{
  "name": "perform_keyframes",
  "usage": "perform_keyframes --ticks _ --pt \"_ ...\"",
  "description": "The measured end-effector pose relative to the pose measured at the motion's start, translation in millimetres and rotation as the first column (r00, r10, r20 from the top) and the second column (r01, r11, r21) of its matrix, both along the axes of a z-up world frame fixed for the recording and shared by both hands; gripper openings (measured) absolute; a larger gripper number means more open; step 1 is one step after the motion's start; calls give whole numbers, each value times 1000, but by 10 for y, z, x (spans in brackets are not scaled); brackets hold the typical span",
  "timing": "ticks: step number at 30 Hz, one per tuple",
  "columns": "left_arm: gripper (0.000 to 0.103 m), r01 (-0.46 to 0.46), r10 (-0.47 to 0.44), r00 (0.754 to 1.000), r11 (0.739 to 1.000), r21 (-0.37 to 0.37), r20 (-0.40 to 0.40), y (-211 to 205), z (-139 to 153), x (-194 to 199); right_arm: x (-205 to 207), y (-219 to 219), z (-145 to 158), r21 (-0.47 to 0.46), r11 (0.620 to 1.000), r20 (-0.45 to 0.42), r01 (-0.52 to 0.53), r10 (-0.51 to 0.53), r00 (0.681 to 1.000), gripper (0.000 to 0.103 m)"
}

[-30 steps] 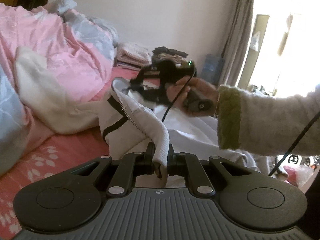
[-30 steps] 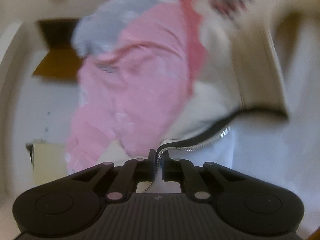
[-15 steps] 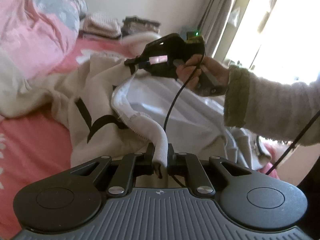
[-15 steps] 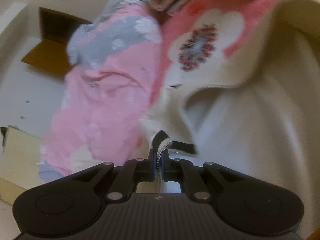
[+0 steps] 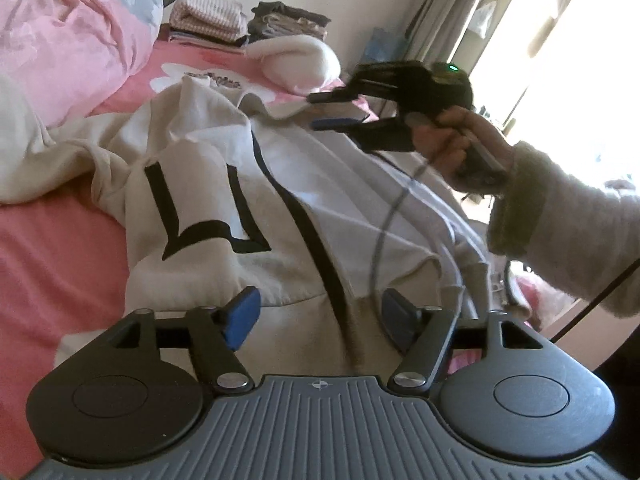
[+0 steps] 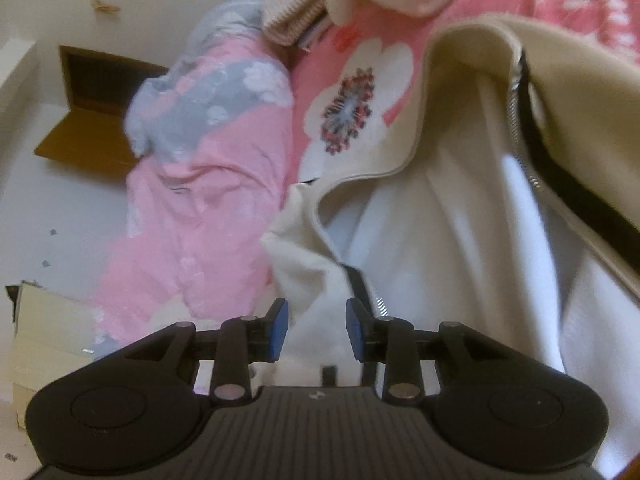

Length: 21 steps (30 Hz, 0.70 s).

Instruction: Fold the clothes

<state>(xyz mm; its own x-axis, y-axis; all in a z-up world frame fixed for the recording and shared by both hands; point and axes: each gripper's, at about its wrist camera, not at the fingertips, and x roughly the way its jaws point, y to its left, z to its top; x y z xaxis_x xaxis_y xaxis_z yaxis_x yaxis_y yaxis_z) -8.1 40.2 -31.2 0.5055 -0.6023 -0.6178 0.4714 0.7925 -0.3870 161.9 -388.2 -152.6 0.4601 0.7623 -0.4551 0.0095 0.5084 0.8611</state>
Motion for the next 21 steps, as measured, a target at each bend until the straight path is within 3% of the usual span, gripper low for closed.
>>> perform_keyframes --ticks 3,7,9,14,18,21 --pt "68 -2 3 1000 1000 26 -17 102 81 -58 -243 -40 211 1 999 38 -48 48 998 36" --pt "68 -59 68 996 988 146 -56 381 173 -161 -568 69 395 -5 988 59 -152 152 987 39" --pt "68 -137 148 984 984 110 -97 561 109 -184 -752 190 398 -2 977 53 -214 213 976 42" --pt "70 -344 339 916 939 13 -217 1018 -73 -235 -1170 590 183 -35 941 -12 -336 336 942 42" --pt "70 -504 466 824 862 -44 -323 1384 -218 -276 -1404 857 -1 -211 888 -67 -408 403 913 42" --pt "70 -554 483 802 821 -137 -350 1453 -357 -273 -1492 894 -92 -301 863 -71 -406 404 912 42"
